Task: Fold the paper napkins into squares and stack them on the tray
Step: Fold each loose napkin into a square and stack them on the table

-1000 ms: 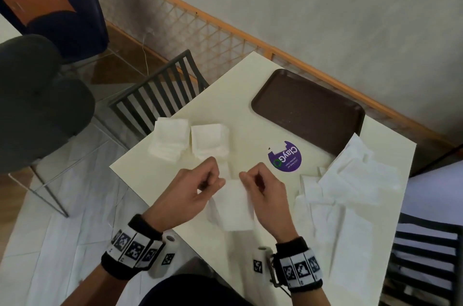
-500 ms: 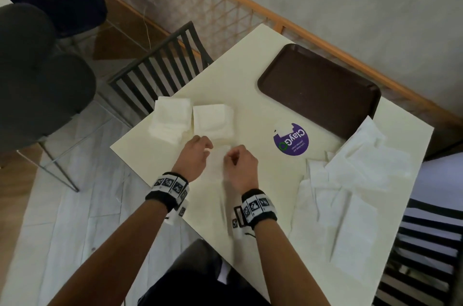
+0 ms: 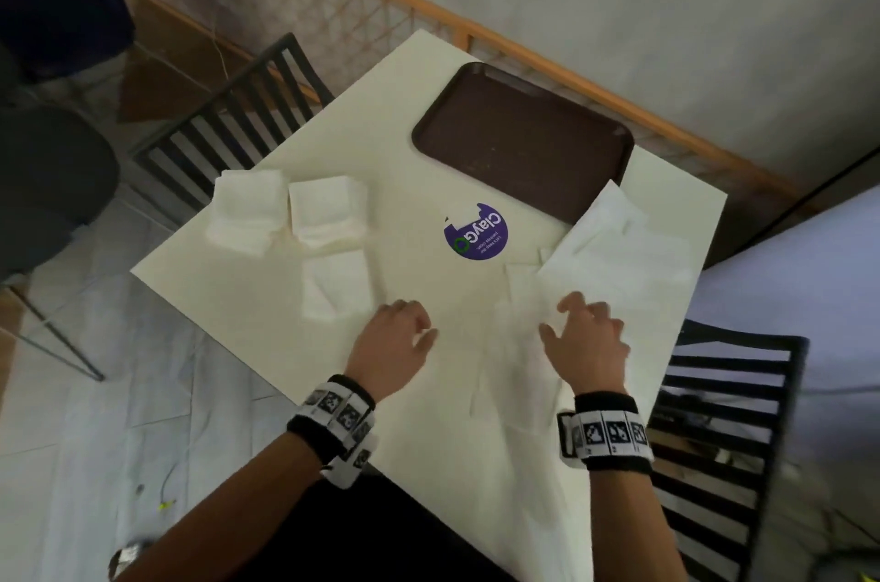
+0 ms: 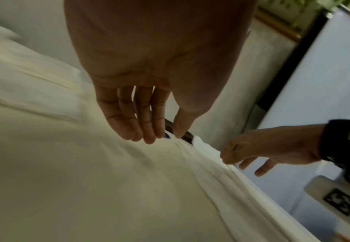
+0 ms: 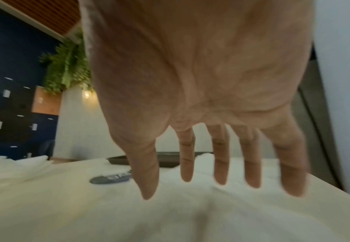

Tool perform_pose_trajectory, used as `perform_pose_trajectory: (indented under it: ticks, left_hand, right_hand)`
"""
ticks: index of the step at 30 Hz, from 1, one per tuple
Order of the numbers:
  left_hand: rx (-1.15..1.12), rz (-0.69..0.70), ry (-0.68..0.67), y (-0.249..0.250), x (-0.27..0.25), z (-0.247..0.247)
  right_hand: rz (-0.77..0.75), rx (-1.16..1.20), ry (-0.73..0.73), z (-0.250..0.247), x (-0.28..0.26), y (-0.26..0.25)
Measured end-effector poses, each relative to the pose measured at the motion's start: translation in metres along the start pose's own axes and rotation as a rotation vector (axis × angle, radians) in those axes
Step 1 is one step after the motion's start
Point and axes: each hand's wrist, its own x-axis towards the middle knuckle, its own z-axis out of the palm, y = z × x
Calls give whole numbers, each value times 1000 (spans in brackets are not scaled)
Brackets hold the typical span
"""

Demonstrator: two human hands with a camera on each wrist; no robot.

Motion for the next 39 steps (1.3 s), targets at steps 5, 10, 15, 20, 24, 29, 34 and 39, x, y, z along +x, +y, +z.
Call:
perform_pose_trajectory:
  ticks: [5, 10, 15, 20, 24, 29, 34, 39]
  left_hand:
    - [374, -149, -151, 91, 14, 86]
    - [307, -186, -148, 126, 18, 127]
    - [-362, -324, 49, 100, 12, 91]
    - [-851, -292, 224, 102, -23, 32]
    - [-873, -207, 289, 114, -34, -1]
    - [-898, -134, 398, 106, -37, -46]
    - [-741, 51, 371, 95, -34, -87]
    - [-709, 295, 320, 80, -38, -139]
  right_hand:
    - [126, 104, -89, 15, -5, 54]
    - [15, 353, -45, 26, -6, 71]
    - [-101, 286, 5, 26, -11, 79]
    - [-292, 755, -114, 1, -44, 35]
    - [-377, 1048, -253, -14, -53, -16]
    - [-521, 1152, -312, -24, -40, -46]
    - [-530, 1372, -354, -32, -47, -86]
    - [-584, 1604, -385, -37, -46, -126]
